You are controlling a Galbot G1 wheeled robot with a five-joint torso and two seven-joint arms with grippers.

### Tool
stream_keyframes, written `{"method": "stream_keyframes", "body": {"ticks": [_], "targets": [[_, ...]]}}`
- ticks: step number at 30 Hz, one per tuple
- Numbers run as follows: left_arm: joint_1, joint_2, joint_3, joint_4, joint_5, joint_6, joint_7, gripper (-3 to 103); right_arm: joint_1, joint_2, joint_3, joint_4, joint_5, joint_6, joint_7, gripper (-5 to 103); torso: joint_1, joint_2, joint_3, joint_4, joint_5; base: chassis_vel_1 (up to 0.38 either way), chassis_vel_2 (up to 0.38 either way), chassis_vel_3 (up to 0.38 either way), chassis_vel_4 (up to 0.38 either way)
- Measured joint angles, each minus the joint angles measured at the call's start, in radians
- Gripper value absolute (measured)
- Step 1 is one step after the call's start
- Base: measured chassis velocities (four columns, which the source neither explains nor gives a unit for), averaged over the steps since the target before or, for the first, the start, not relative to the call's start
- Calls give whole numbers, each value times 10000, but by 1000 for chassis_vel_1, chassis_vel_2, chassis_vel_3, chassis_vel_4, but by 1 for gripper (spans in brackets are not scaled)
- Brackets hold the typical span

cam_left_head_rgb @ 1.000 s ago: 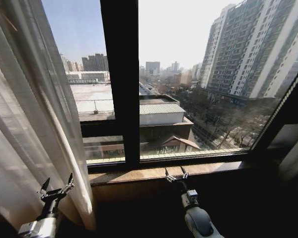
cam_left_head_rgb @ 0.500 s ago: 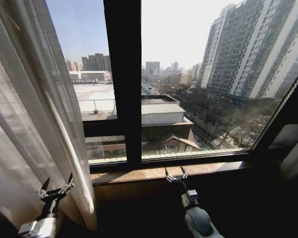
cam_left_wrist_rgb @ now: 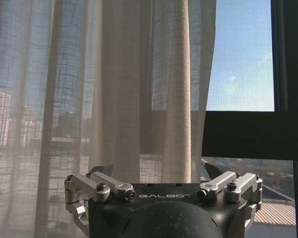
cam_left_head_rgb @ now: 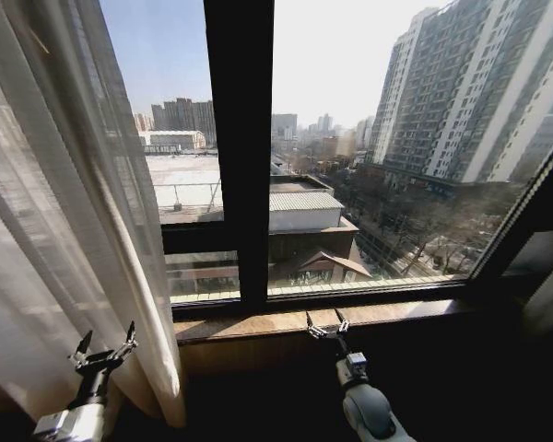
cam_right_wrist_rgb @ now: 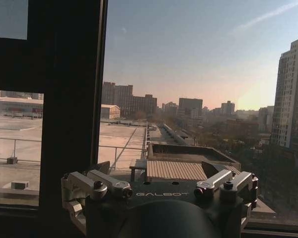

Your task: Open the curtains by pulling them apart, changing their state from closed to fully open.

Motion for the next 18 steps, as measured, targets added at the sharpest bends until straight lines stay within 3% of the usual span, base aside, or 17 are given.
{"method": "stream_keyframes", "body": {"ticks": [18], "targets": [[0,0,0,0,0,0,0,100,0,0,0,0,0,0,0,100,0,0,1,0,-1,0,0,0,0]]}}
